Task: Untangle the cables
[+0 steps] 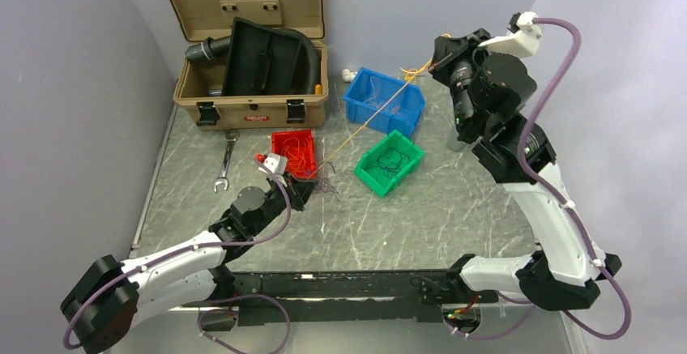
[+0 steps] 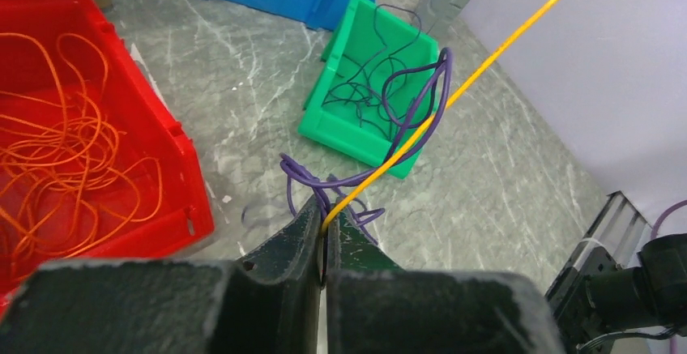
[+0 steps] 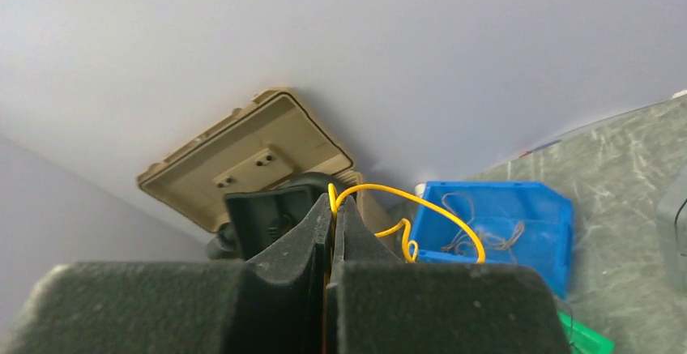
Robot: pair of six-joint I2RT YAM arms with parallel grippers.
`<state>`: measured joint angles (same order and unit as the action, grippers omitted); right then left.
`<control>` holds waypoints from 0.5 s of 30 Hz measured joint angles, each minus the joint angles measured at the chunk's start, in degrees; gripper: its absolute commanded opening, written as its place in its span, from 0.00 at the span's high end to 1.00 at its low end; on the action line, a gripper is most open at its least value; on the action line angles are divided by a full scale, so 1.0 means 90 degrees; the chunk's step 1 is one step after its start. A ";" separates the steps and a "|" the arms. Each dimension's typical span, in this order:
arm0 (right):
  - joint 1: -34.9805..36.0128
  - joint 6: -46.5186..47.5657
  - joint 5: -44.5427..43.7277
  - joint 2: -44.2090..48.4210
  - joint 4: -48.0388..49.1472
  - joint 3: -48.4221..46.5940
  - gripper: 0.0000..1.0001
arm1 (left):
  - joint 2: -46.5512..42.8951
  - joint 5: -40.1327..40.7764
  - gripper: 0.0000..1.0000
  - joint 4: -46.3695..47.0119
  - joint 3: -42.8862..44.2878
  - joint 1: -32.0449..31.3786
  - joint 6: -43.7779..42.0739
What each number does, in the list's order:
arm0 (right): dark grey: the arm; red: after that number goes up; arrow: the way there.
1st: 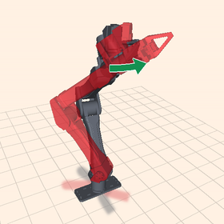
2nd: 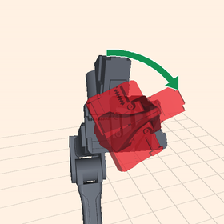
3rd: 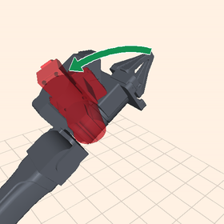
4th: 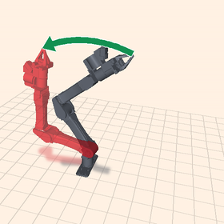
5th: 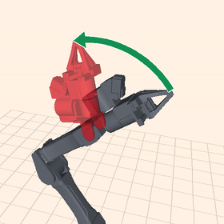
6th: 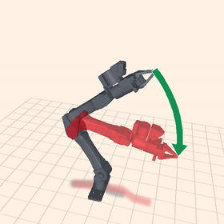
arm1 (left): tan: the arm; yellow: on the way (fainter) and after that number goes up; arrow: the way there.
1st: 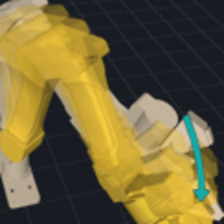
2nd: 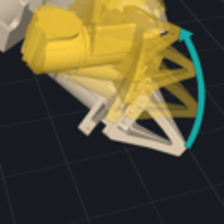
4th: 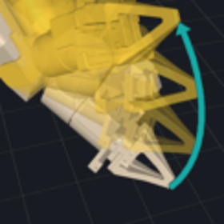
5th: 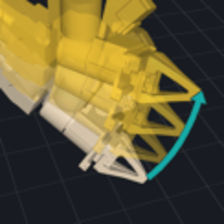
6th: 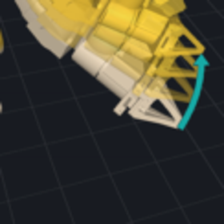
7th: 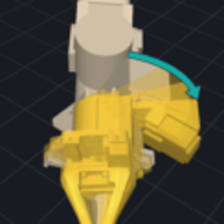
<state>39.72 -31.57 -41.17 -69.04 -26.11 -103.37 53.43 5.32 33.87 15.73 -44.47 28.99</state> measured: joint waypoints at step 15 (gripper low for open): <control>-0.0257 0.0639 0.0401 -0.0670 0.0090 -0.0952 1.00 | -0.0452 0.0228 0.50 -0.1732 0.0005 0.0002 -0.0185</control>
<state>37.41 -25.82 -37.56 -75.07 -25.30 -111.94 49.36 7.38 18.28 15.77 -44.45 27.33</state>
